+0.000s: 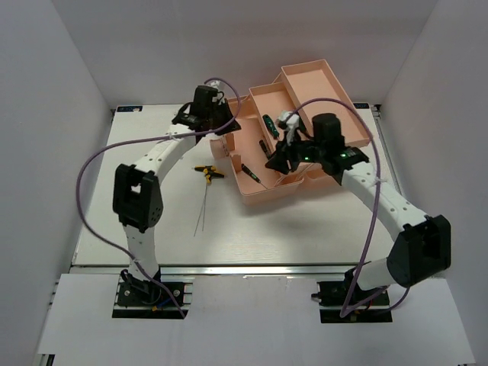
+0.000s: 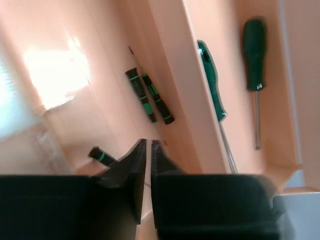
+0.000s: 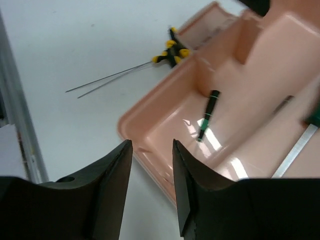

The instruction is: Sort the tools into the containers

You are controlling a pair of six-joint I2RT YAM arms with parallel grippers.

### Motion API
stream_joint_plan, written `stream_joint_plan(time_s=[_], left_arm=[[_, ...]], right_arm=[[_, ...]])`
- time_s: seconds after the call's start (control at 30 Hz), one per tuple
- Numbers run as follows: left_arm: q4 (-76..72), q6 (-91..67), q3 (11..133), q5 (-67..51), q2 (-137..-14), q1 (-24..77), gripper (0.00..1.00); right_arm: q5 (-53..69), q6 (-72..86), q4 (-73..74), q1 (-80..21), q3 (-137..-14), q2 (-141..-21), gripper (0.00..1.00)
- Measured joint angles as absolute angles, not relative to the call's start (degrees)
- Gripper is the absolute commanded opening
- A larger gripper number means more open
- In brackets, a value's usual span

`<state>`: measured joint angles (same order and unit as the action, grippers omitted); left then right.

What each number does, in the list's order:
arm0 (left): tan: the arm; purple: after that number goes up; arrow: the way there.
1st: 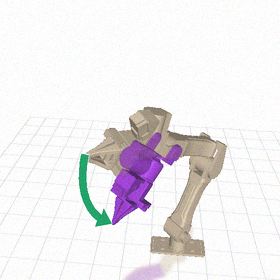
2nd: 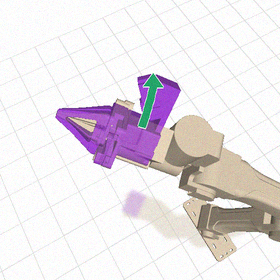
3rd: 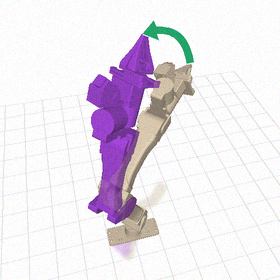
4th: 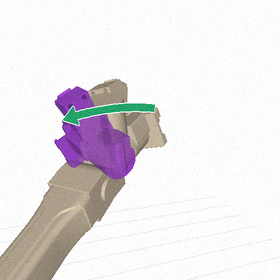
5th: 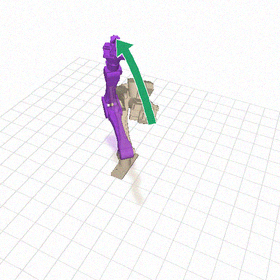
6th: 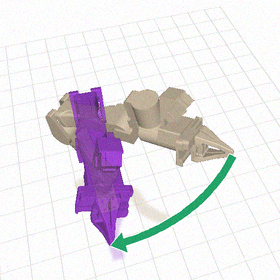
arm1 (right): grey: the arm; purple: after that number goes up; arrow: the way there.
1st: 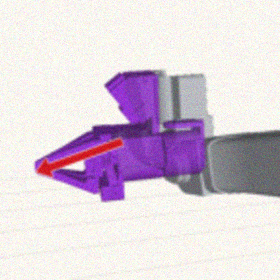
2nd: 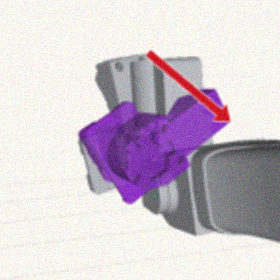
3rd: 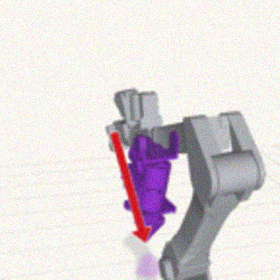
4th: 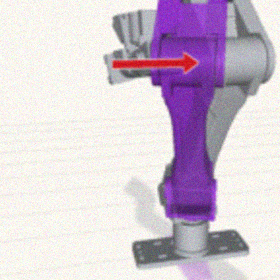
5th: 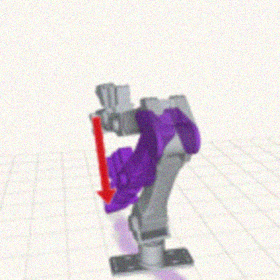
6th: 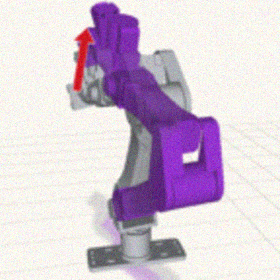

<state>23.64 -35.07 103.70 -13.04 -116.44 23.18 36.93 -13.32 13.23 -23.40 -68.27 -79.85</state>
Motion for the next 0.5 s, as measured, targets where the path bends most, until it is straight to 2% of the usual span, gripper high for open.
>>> stream_joint_plan(time_s=[0.07, 0.1, 0.17, 0.2, 0.27, 0.33, 0.5], left_arm=[[24.10, -33.85, 99.63, -10.33, -110.50, 22.72, 0.00], [24.16, -33.28, 95.83, -8.93, -105.78, 22.28, 0.05], [23.99, -33.08, 86.67, -7.64, -95.42, 20.25, 0.23], [24.64, -32.88, 83.05, -7.33, -91.18, 18.81, 0.40], [25.19, -33.21, 75.85, -6.52, -83.48, 15.49, 0.52], [25.23, -34.11, 68.42, -4.95, -77.21, 12.12, 0.59], [30.17, -36.40, 55.31, -1.91, -68.20, 11.18, 0.63]], right_arm=[[35.29, -13.50, 13.93, -27.49, -69.19, -81.71, 0.43], [33.87, -13.15, 14.11, -29.82, -69.76, -82.91, 0.43], [31.42, -10.87, 14.59, -33.76, -71.09, -85.23, 0.44], [29.93, -9.58, 14.76, -35.57, -71.99, -86.63, 0.44], [26.57, -5.56, 14.87, -38.70, -74.32, -89.73, 0.47], [22.63, -1.48, 15.00, -41.65, -77.36, -93.38, 0.49], [16.12, 9.63, 16.25, -46.87, -86.54, -103.68, 0.49]])
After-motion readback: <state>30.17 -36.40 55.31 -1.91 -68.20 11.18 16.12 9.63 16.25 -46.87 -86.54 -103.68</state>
